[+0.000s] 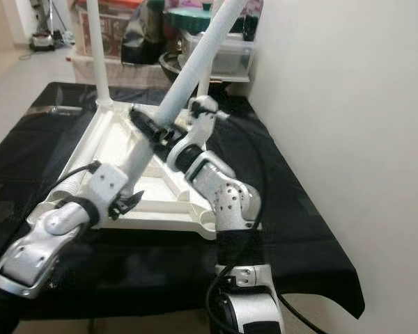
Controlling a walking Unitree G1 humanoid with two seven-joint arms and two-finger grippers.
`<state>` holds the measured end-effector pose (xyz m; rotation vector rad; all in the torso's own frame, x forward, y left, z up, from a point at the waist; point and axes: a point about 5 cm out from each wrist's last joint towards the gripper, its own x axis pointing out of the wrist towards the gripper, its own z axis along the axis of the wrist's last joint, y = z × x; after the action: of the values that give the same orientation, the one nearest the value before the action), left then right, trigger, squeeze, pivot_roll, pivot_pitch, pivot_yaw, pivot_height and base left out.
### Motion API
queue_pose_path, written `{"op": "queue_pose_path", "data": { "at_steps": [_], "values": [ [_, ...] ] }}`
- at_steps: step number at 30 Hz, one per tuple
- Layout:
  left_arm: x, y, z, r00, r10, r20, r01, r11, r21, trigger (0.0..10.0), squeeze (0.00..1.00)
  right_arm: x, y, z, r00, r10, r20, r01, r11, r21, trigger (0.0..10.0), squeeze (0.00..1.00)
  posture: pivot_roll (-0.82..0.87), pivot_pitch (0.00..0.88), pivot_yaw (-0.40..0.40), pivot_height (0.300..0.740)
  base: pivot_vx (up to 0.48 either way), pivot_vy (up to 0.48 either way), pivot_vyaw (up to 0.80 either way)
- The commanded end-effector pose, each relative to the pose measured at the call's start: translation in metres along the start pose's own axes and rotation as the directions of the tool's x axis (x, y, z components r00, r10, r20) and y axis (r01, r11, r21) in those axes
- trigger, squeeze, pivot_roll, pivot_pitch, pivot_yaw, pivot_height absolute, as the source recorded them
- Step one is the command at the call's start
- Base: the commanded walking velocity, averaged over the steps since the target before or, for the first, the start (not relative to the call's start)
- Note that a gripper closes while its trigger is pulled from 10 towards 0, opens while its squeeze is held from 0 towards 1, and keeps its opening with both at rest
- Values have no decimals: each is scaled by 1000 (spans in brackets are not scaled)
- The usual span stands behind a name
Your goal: Building children table
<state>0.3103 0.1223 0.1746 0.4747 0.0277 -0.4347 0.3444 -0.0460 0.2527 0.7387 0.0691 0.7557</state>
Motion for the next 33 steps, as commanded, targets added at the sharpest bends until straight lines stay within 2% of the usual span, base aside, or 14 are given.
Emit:
{"op": "queue_pose_path", "data": {
  "at_steps": [1,5,6,7,8,9,10,12,13,16,29,30,33],
  "values": [
    [10,-9,5,1000,-7,-10,7,999,53,10000,0,4,6,-27,999,-11,-30,14,996,92,10000,0,75,0,-125,740,0,0,0],
    [14,-13,9,1000,-19,-3,19,997,72,10000,0,5,7,-34,999,-19,-41,23,995,101,10000,0,77,0,-127,740,0,0,0],
    [16,-23,14,998,-62,14,61,992,109,10000,0,6,5,-39,998,-42,-50,47,994,101,10000,0,80,0,-128,740,0,0,0],
    [16,-23,14,998,-62,14,61,992,109,10000,0,6,5,-39,998,-42,-50,47,994,101,10000,0,80,0,-128,740,0,0,0],
    [16,-34,13,993,-114,12,110,982,151,10000,0,5,2,-42,996,-65,-54,70,993,97,10000,0,75,0,-123,740,0,0,0],
    [16,-34,13,993,-114,12,110,982,151,10000,0,5,2,-42,996,-65,-54,70,993,97,10000,0,75,0,-123,740,0,0,0],
    [15,-40,12,989,-145,7,142,974,178,10000,0,5,0,-43,995,-80,-55,85,992,94,10000,0,75,0,-123,740,0,0,0],
    [15,-40,12,989,-145,7,142,974,178,10000,0,5,0,-43,995,-80,-55,85,992,94,10000,0,75,0,-123,740,0,0,0],
    [13,-45,4,989,-149,-25,151,970,192,10000,0,1,-10,-40,986,-163,-28,165,980,110,0,0,75,0,-122,740,0,0,0],
    [13,-47,2,990,-137,-36,141,971,191,10000,0,-1,-16,-39,976,-218,-9,217,968,123,0,0,79,0,-122,740,0,0,0],
    [17,-52,4,989,-144,-25,146,971,190,10000,0,-3,-18,-40,961,-274,28,269,956,121,0,0,77,0,-110,740,0,0,0],
    [16,-53,6,988,-157,2,154,971,180,10000,1000,-4,-19,-39,959,-281,36,275,954,117,0,0,76,0,-109,740,0,0,0],
    [15,-52,8,986,-166,25,161,975,151,10000,1000,-5,-20,-37,957,-286,45,280,954,111,0,0,76,0,-109,740,0,0,0]
  ]
}}
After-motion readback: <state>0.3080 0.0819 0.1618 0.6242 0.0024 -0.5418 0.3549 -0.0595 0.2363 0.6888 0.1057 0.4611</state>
